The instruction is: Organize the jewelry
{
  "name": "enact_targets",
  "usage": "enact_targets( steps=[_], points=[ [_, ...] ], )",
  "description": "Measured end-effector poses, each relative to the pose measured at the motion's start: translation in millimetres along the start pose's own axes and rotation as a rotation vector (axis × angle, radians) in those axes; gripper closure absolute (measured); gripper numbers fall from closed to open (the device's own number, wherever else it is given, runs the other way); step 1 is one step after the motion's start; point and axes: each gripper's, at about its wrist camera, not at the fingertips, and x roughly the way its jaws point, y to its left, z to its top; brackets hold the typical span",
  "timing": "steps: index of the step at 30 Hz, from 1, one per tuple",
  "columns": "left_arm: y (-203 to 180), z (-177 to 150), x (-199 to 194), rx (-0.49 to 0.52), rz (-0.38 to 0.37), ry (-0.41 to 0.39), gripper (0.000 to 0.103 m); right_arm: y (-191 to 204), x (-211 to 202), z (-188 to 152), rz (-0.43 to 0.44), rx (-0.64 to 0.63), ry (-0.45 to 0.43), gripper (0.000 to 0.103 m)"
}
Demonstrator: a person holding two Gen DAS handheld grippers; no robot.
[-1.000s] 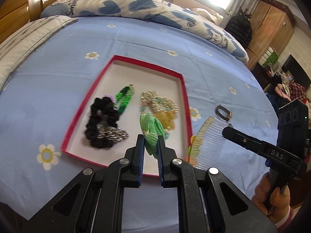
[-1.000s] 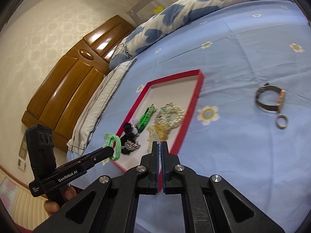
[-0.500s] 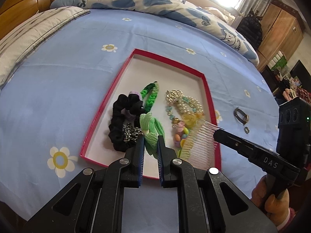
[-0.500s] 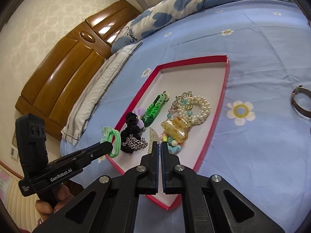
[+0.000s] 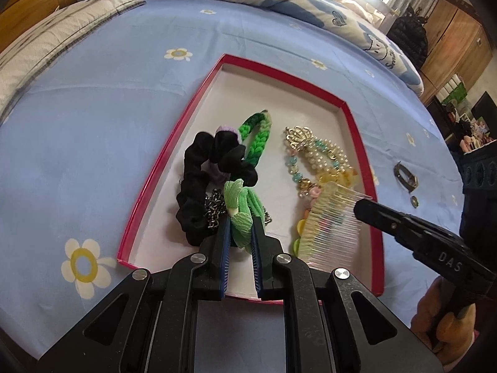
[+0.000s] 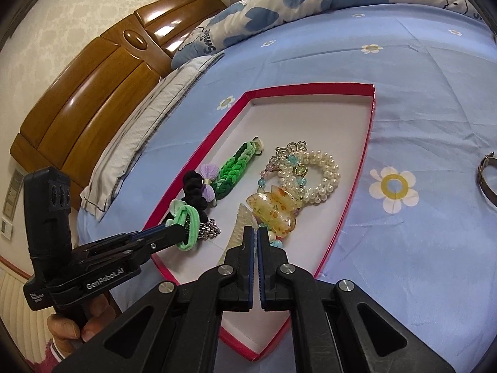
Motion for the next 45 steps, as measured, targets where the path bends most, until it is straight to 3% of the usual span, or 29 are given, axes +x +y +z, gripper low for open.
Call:
enact_targets(
  steps=[10,18,20,24,28,32,37,41,43,45],
  points=[
    [-2,0,2,0.008,0.015,0.007,0.089,-6,6,-1,0.015,0.018,0.02,0.096],
    [-3,0,2,0.004,0.008,0.017,0.081,-8,6,0,0.018,0.028,0.025,0.094],
    [-4,0,0,0.008,0.006,0.015,0.078,-7,5,0,0.02,0.027,0.022,0.092],
    [-5,-1,-2,0.004,-0.003,0.012,0.073,-6,1,0,0.022,0.021,0.012,0.076],
    [-6,-2,-4,0.005,-0.004,0.015,0.073,-5,-4,-1,0.015,0.011,0.002,0.076],
    [-7,-3,-12,0.006,-0.014,0.001,0.062,-5,-11,-1,0.014,0.021,-0.019,0.073],
    [-6,-6,-21,-0.004,-0.013,-0.01,0.057,-7,-23,-1,0.022,0.028,-0.051,0.057],
    [-4,-10,-29,-0.017,0.016,-0.018,0.028,-11,-30,-2,0.026,0.047,-0.063,0.05],
    [-3,-12,-34,-0.022,0.022,-0.029,0.026,-11,-34,-4,0.033,0.053,-0.073,0.04],
    [-2,-14,-39,-0.029,0.02,-0.035,0.025,-10,-36,-7,0.039,0.054,-0.078,0.039]
  ],
)
